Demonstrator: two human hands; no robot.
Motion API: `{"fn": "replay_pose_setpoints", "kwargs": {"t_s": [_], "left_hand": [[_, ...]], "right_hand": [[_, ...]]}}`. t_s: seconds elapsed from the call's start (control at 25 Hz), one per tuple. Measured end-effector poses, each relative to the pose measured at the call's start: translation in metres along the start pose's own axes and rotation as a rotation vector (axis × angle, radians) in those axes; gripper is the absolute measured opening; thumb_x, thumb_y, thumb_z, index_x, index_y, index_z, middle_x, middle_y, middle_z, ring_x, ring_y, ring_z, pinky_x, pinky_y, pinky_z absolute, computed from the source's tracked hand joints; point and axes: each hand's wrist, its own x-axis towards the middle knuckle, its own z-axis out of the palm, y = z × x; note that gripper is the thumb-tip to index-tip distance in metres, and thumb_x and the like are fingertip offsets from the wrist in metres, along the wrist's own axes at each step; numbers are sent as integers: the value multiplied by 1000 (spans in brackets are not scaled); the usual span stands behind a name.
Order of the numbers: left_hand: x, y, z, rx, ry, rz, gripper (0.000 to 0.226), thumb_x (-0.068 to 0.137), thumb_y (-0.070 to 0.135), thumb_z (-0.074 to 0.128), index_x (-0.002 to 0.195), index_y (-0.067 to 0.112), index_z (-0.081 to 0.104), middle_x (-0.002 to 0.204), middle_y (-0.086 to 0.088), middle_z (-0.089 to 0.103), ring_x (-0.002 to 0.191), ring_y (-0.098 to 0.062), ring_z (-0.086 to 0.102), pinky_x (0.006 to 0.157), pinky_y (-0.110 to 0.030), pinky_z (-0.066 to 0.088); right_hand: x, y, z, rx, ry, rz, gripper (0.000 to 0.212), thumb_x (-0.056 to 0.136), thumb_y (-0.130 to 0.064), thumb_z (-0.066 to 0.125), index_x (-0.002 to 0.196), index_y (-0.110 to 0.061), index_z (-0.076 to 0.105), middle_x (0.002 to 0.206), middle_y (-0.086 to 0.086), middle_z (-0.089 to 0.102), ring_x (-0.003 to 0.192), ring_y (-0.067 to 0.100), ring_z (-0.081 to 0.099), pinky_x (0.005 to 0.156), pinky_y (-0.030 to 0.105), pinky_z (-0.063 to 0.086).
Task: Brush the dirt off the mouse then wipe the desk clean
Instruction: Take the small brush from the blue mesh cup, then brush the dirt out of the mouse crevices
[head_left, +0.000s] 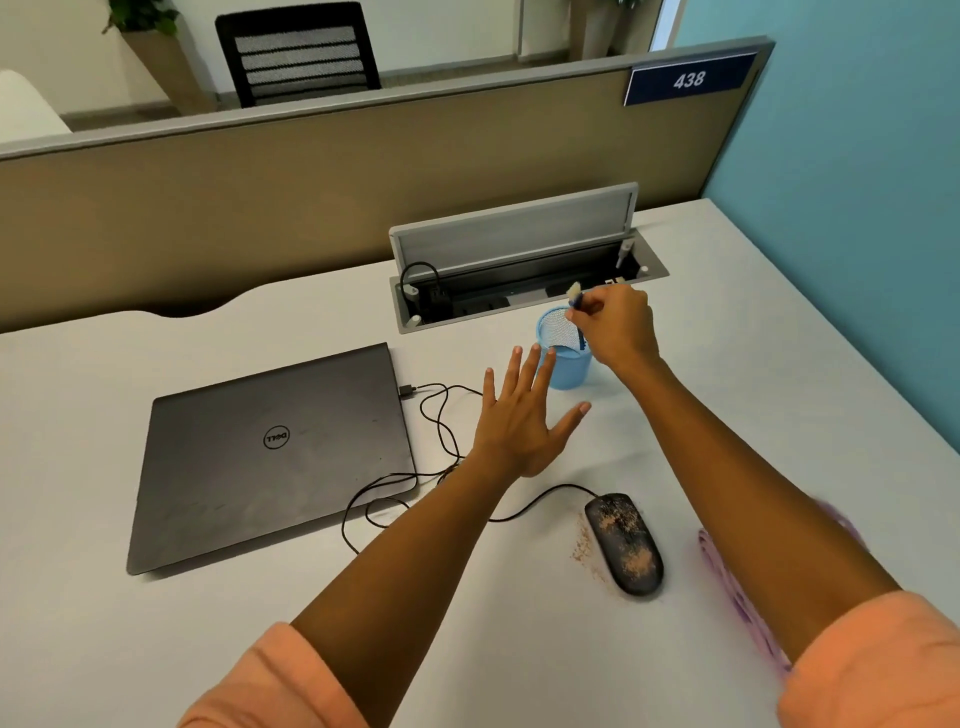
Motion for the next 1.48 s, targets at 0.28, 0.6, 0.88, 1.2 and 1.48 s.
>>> {"fn": "replay_pose_setpoints", "kwargs": {"t_s": [0.28,0.6,0.88,1.2,1.48], "left_hand": [[-82,2,56,-103,1,142,93,94,79,25,164,24,-3,171,5,-9,153,-11,-23,124,-45,-17],[-148,-4,94,-53,10,239,104,88,83,38,164,19,5,171,2,-4,155,-15,-17,125,-44,-13],[-178,7,120,11,112,494,80,99,64,42,159,12,31,168,-7,22,158,-19,3,127,-45,-4],[-170,8,117,-9,73,510,79,100,62,42,162,16,23,169,-4,22,158,-20,4,127,-46,-5],[-172,7,119,-1,95,490,74,98,62,43,154,14,38,168,-4,24,157,-20,8,126,-46,-8]], "right_hand": [[-64,-7,-19,180,182,-87,37,88,-37,68,110,-8,71,109,9,74,94,17,70,60,-2,39],[-161,36,-32,467,85,127,24,89,-35,67,100,-14,71,88,-6,76,86,4,72,88,27,57],[-236,76,-33,501,168,291,23,94,-45,57,92,-24,68,71,-3,69,60,11,66,61,37,56],[-248,110,-56,273,7,464,35,100,-15,36,121,-17,64,96,0,64,80,11,55,67,22,42],[-245,109,-82,175,11,302,11,88,-23,70,92,-14,74,77,2,73,62,5,66,63,18,52]]}}
